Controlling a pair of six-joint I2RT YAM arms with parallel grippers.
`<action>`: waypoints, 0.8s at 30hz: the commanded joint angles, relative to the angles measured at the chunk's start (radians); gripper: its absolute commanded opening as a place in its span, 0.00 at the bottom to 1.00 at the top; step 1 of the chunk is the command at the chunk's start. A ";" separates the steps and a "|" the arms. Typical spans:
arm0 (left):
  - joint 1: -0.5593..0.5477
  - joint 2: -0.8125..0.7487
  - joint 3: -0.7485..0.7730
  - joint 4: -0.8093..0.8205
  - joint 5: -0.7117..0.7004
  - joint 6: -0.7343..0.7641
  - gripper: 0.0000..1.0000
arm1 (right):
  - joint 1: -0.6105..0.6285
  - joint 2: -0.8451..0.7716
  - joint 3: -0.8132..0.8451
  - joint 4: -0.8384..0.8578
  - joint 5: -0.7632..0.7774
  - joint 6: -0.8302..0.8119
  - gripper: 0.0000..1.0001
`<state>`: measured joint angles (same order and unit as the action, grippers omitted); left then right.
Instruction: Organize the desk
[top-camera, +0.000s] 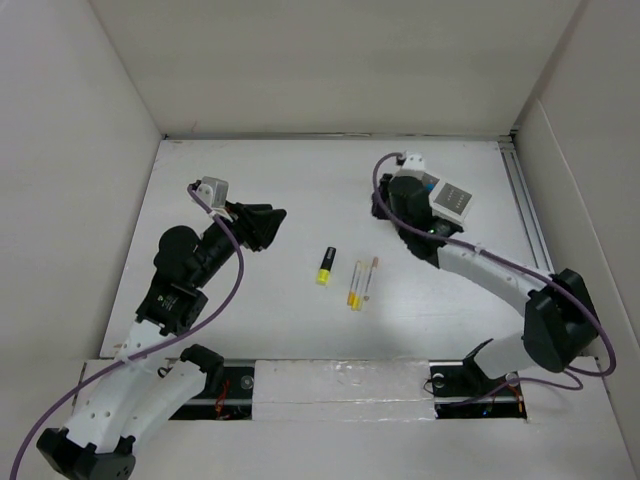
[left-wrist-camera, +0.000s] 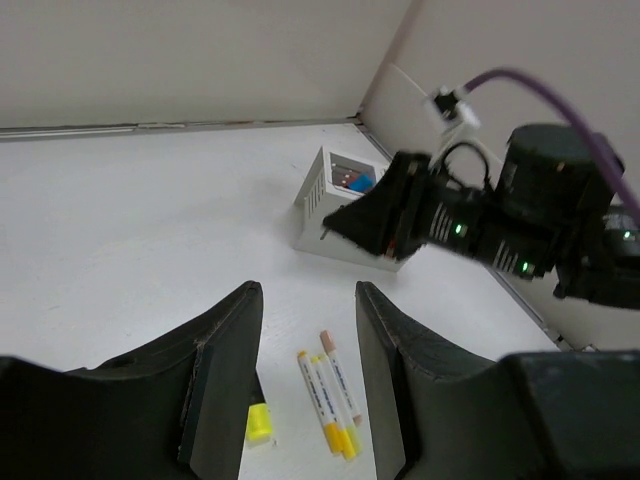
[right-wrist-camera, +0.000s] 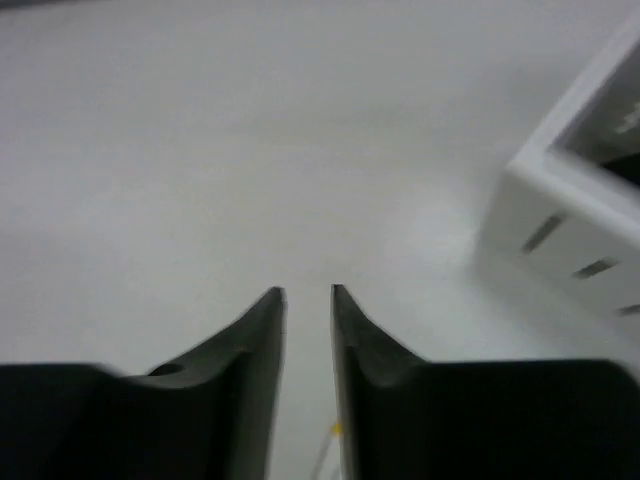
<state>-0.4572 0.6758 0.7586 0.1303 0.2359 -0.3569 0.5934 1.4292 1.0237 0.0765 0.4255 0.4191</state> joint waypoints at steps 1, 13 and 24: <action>-0.003 -0.001 0.008 0.031 -0.004 0.006 0.38 | 0.110 0.039 -0.036 -0.017 -0.128 0.023 0.33; -0.003 -0.018 0.005 0.034 -0.010 0.007 0.38 | 0.307 0.266 0.032 -0.099 -0.099 0.079 0.82; -0.003 -0.022 0.004 0.037 0.008 0.006 0.39 | 0.307 0.461 0.148 -0.116 -0.030 0.104 0.76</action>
<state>-0.4572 0.6697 0.7586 0.1299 0.2321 -0.3569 0.8982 1.8618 1.1255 -0.0452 0.3588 0.5026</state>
